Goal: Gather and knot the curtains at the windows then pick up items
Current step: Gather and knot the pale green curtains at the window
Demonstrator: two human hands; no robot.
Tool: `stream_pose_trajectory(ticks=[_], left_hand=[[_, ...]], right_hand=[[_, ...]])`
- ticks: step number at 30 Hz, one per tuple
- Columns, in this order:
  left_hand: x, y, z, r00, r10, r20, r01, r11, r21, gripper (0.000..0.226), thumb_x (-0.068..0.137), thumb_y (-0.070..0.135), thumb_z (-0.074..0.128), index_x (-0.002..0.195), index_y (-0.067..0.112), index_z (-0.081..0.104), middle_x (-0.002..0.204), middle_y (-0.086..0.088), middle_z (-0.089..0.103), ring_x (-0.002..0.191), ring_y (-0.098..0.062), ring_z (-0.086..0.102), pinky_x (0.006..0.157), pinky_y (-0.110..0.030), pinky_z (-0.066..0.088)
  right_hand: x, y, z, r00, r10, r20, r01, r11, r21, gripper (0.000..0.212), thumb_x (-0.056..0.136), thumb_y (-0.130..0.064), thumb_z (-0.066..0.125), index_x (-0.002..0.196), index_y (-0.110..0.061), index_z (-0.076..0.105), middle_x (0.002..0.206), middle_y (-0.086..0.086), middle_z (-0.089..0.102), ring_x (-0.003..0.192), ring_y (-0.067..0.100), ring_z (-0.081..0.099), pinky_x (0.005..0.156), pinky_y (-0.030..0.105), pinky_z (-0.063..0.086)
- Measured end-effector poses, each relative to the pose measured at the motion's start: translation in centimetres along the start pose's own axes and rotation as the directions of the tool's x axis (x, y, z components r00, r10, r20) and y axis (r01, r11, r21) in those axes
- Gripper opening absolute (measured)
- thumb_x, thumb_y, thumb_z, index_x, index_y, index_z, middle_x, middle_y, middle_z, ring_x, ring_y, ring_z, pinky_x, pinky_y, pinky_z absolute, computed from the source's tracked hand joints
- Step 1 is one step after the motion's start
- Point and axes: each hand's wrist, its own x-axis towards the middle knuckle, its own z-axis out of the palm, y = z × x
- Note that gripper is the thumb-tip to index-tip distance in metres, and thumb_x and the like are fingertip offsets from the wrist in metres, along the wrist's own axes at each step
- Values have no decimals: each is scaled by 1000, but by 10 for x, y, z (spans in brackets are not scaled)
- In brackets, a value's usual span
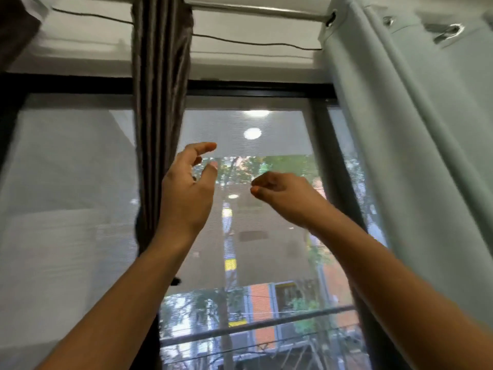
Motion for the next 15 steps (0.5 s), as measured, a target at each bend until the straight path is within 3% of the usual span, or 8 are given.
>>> stream_pose_trajectory(ticks=[4, 8, 11, 15], left_hand=[[-15, 38, 87, 993, -13, 118, 20, 998, -56, 25, 95, 23, 55, 117, 31, 61, 123, 8, 60, 113, -7, 53, 87, -24, 41], [-31, 80, 182, 975, -17, 221, 38, 995, -91, 29, 94, 27, 55, 123, 29, 57, 129, 7, 56, 116, -9, 51, 89, -26, 39], [-36, 119, 258, 975, -36, 217, 65, 990, -126, 35, 92, 28, 59, 128, 27, 55, 128, 6, 56, 119, -15, 52, 93, -30, 42], [-27, 167, 356, 968, -78, 239, 96, 993, -64, 56, 90, 42, 60, 141, 30, 40, 147, 0, 42, 132, -21, 43, 104, -36, 37]], right_hand=[[-28, 64, -95, 955, -7, -296, -63, 971, -229, 25, 89, -34, 59, 107, -20, 67, 107, -1, 70, 100, 17, 63, 91, 34, 48], [-50, 151, -211, 821, -39, -570, -190, 922, -337, 23, 88, -30, 56, 107, -20, 65, 112, 1, 67, 106, 22, 59, 87, 31, 43], [-50, 227, -299, 744, -24, -668, -275, 900, -339, 29, 88, -27, 56, 115, -17, 60, 119, 6, 62, 111, 25, 55, 83, 28, 38], [-37, 321, -383, 749, 90, -657, -408, 843, -350, 45, 86, -26, 58, 128, -12, 48, 130, 14, 50, 122, 32, 43, 92, 38, 39]])
